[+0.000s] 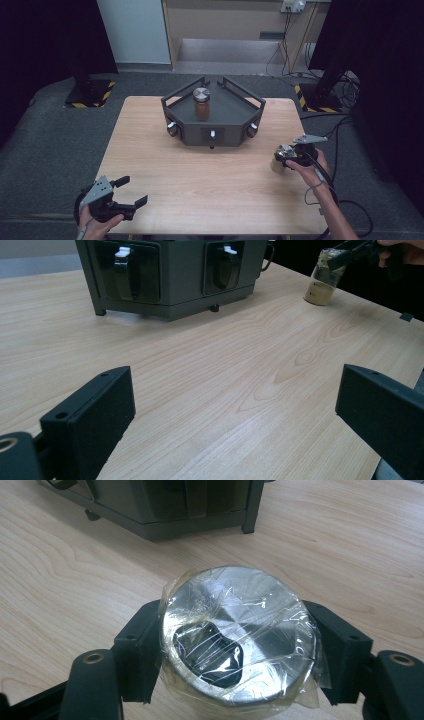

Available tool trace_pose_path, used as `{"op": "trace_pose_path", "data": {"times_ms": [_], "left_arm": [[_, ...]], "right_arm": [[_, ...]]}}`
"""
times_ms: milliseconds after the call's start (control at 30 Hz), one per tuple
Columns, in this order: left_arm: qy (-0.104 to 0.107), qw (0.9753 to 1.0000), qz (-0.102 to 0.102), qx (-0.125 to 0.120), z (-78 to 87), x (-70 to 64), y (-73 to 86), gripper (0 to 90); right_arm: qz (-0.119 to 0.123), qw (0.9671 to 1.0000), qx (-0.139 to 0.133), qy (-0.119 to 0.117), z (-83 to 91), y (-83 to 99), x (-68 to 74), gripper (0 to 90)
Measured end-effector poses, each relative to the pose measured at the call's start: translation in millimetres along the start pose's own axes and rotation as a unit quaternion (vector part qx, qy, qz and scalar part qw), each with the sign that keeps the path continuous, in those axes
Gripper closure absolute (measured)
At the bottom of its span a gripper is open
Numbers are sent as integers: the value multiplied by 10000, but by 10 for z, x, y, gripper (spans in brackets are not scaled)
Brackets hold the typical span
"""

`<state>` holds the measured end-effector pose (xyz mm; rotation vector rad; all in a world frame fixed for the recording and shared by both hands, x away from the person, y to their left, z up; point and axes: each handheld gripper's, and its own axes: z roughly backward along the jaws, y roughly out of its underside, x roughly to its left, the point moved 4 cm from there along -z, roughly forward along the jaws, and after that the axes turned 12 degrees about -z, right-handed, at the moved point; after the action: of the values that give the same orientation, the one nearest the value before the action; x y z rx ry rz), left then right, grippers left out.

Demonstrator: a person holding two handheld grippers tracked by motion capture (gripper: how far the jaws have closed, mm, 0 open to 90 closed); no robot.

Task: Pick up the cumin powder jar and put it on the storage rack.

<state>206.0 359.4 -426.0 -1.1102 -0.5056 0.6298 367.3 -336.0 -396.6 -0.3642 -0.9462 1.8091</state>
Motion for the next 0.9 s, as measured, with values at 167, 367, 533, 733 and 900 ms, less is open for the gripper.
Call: {"op": "trace_pose_path", "data": {"times_ms": [167,367,533,733,900], "left_arm": [[2,10000,5,-4,2,1,1,15],[10,10000,3,-7,2,1,1,15],[16,10000,2,-5,0,2,0,15],[26,10000,3,-1,-2,3,1,16],[55,10000,-7,14,-10,6,-3,16]], "right_arm": [[133,9999,39,46,6,-18,36,328],[293,9996,56,-9,50,-79,55,330],[498,9986,72,-169,131,-236,102,331],[944,9939,76,-570,226,-543,211,330],[1178,9884,69,-956,276,-821,324,330]]}}
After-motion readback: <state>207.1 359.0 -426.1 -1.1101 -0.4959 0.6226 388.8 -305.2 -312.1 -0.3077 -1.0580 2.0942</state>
